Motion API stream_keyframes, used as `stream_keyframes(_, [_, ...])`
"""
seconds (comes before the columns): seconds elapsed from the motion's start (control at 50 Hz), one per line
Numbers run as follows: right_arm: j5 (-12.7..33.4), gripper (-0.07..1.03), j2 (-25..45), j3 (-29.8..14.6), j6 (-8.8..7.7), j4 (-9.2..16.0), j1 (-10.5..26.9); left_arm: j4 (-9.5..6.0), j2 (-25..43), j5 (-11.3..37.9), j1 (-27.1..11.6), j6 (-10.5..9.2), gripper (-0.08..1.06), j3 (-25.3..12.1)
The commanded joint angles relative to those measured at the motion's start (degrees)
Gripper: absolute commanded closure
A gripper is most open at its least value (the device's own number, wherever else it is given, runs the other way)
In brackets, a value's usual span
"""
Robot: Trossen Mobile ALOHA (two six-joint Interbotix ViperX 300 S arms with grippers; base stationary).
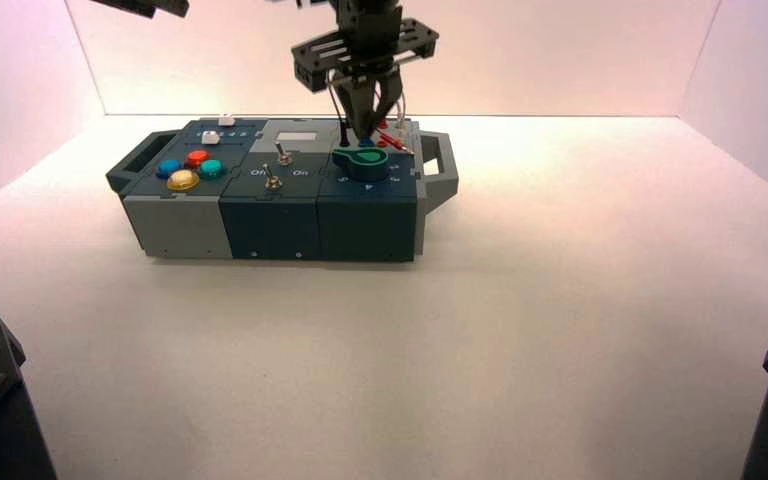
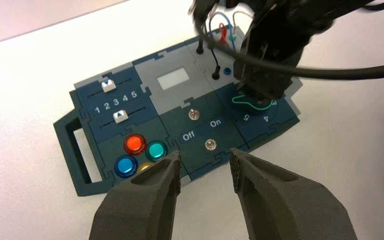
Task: Insert the blue wire.
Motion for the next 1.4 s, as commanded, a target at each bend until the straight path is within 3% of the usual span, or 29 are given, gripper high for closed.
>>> stream_keyframes(0.02, [-3.6, 0.99, -4.57, 1.41, 0.97, -0.18, -0.18, 0.0, 0.0, -0.88, 0.0, 0.26, 0.44, -0.44])
stream_keyframes(0.22, [-10.37, 0.99, -6.68, 5.27, 1.76, -0.18, -0.18, 0.0, 0.0, -1.23, -0.09, 0.26, 0.44, -0.35])
stream_keyframes(0.36, [-18.72, 0.99, -8.0, 8.7, 2.64, -0.18, -0.53, 0.0, 0.0, -1.32, 0.0, 0.26, 0.44, -0.35])
stream_keyframes(0.58, [-23.12, 0.99, -8.0, 10.72, 2.55, -0.44, -1.93, 0.0, -0.09, -1.41, 0.0, 0.26, 0.44, -0.09])
stream_keyframes(0.98, [-34.01, 0.99, -7.82, 14.5, 2.46, -3.16, -2.9, 0.09, -0.53, -1.93, 0.0, 0.26, 0.44, 0.09])
stream_keyframes(1.4, [-38.14, 0.99, -7.29, 16.08, 2.29, -3.16, -4.31, 0.09, -1.05, -2.11, 0.0, 0.35, 0.44, 0.35])
